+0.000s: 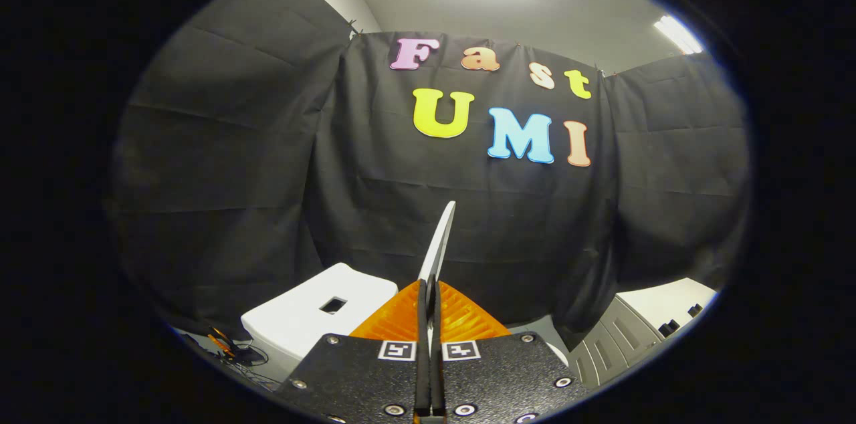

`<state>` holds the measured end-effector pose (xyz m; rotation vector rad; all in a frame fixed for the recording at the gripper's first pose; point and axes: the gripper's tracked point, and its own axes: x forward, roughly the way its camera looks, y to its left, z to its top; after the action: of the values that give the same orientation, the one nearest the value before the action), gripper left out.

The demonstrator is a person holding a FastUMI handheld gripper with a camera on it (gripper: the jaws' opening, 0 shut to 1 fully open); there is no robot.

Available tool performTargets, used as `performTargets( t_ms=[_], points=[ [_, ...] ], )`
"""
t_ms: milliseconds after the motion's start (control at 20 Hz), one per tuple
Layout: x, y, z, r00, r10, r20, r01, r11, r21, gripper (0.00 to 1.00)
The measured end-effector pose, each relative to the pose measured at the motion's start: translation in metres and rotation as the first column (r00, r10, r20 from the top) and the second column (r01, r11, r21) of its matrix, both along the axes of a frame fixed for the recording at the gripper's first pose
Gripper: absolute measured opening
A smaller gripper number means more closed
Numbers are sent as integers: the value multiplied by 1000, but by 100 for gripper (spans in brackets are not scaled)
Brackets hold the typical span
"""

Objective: Open the toilet lid.

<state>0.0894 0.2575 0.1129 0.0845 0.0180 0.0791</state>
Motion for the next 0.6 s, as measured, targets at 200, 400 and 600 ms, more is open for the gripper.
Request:
performTargets(
  t_ms=[200,400,600],
  points=[
    [3,19,7,999,29,15,-29,1000,-1,0],
    [5,47,12,996,82,16,-83,996,19,0],
    [5,73,16,991,131,12,-131,991,16,0]
  ],
)
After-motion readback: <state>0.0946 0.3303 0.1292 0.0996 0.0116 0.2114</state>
